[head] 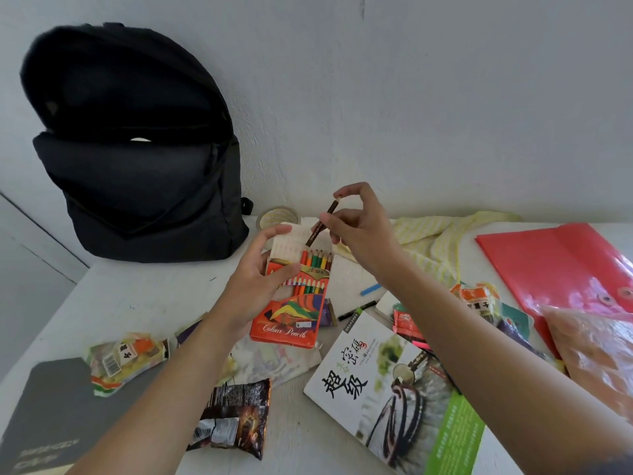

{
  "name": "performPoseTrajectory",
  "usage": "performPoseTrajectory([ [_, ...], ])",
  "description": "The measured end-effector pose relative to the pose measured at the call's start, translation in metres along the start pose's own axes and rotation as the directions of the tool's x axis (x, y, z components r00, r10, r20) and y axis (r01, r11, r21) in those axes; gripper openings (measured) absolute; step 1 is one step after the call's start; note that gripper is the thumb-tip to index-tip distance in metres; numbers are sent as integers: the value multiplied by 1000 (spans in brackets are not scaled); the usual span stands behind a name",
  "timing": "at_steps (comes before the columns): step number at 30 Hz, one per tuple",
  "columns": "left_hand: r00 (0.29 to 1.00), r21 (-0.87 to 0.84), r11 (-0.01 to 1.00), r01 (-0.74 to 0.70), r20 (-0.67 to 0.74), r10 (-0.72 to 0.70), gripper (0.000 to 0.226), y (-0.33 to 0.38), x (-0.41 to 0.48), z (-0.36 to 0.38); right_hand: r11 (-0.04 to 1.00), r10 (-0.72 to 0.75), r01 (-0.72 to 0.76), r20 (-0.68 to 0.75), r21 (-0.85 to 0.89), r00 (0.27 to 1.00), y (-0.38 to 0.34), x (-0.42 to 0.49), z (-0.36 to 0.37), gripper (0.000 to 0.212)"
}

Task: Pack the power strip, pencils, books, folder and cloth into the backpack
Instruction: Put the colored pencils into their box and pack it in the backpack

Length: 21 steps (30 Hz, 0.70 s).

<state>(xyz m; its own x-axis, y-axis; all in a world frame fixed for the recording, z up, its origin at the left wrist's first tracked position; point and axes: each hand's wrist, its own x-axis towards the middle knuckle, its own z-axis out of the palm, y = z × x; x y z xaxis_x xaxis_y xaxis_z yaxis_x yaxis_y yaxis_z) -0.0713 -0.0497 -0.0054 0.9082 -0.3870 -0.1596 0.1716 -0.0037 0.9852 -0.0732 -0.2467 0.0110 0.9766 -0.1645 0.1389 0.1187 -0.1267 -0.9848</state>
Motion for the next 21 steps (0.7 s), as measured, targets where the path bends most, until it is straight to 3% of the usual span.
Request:
performPoseTrajectory([
  [6,1000,19,1000,-17,23,17,47,5,3,-2,997,-68,69,38,-41,997,4,7,11,25],
  [11,1000,43,999,-27,13,27,49,6,10,-2,930,-152,171,81,-325,985,7,12,9,26],
  [18,1000,60,998,-22,2,22,54,0,18,5,834,-125,196,170,-515,977,14,10,5,34],
  [21,999,89,995,-38,19,37,56,-2,21,7,869,-73,136,149,-475,986,17,9,3,38],
])
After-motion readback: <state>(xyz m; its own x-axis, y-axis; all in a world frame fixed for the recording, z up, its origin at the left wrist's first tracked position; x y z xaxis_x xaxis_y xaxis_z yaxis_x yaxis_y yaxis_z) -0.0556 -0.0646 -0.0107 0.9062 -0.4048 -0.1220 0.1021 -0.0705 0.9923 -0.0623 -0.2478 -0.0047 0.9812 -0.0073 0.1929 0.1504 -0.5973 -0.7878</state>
